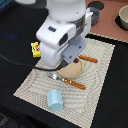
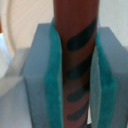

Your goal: Interact with the objects in diverse but meaningful ways.

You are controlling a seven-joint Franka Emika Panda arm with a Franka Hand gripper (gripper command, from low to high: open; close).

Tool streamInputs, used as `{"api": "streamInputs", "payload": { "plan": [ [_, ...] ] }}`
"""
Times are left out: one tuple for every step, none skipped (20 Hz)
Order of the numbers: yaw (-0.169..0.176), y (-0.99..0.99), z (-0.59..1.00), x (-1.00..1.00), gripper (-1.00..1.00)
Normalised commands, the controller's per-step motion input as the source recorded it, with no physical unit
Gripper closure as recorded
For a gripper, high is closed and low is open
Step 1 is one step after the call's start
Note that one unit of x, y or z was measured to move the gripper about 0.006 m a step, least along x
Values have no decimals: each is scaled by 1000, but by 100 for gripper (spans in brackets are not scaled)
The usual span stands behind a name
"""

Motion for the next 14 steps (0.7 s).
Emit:
{"api": "streamInputs", "payload": {
  "plan": [
    [0,911,-571,0,100],
    [0,897,-609,-34,100],
    [0,897,-614,-31,100],
    [0,897,-611,-31,100],
    [0,897,-597,-37,100],
    [0,894,-589,-43,100],
    [0,889,-534,-43,100],
    [0,886,-526,-43,100],
    [0,869,-503,-51,100],
    [4,851,-500,-54,100],
    [6,849,-474,-63,100],
    [4,854,-463,-57,100],
    [2,857,-437,-57,100],
    [1,857,-429,-69,100]
  ]
}}
